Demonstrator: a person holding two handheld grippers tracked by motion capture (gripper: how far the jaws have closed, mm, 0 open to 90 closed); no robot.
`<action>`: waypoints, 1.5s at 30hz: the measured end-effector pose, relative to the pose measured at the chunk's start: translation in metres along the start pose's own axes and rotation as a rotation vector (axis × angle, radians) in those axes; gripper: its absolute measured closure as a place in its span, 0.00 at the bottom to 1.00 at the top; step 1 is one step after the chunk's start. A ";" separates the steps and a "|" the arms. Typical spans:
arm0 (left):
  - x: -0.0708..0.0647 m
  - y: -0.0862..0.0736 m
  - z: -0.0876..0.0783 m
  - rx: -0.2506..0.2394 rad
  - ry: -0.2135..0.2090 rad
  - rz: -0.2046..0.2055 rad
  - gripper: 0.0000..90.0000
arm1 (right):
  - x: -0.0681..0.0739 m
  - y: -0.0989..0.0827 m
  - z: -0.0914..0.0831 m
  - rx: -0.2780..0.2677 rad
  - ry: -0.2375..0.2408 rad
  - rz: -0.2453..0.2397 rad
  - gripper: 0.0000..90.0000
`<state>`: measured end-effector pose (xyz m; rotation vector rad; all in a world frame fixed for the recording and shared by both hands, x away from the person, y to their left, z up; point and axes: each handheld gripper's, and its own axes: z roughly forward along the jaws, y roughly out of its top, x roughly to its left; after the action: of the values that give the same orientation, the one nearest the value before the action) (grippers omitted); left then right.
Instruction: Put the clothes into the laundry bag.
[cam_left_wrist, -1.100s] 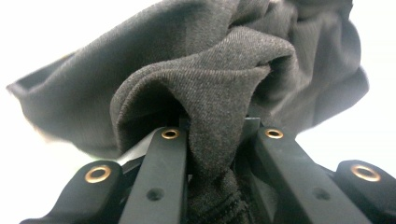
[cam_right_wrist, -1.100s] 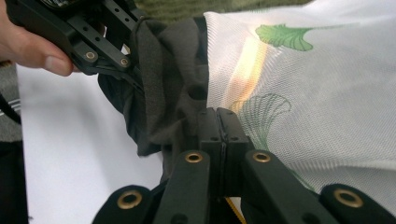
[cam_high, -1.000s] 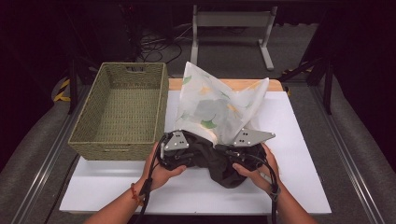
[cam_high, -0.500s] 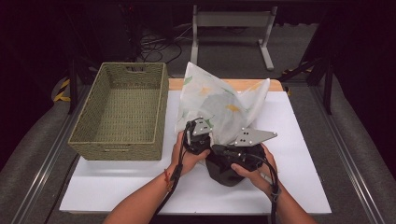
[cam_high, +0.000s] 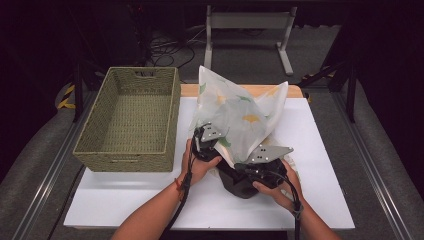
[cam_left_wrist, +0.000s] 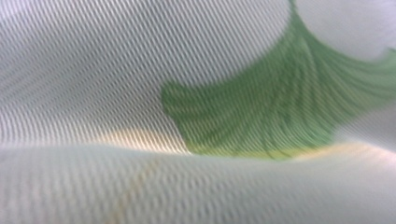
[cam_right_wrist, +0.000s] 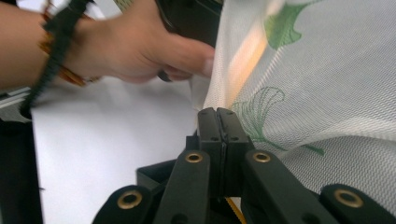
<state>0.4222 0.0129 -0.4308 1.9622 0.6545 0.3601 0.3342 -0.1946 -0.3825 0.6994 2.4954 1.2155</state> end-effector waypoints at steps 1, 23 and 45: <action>0.000 -0.001 -0.002 0.009 0.001 0.009 0.76 | 0.000 -0.001 0.001 0.004 -0.005 -0.001 1.00; -0.038 -0.026 -0.069 0.173 -0.165 0.246 0.43 | -0.007 -0.003 -0.013 -0.057 -0.073 0.006 1.00; -0.083 -0.031 0.001 0.249 -0.176 0.325 0.53 | -0.007 -0.007 -0.003 -0.027 -0.055 0.009 1.00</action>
<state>0.3462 -0.0252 -0.4565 2.3147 0.2751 0.3087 0.3370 -0.2042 -0.3856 0.7275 2.4297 1.2144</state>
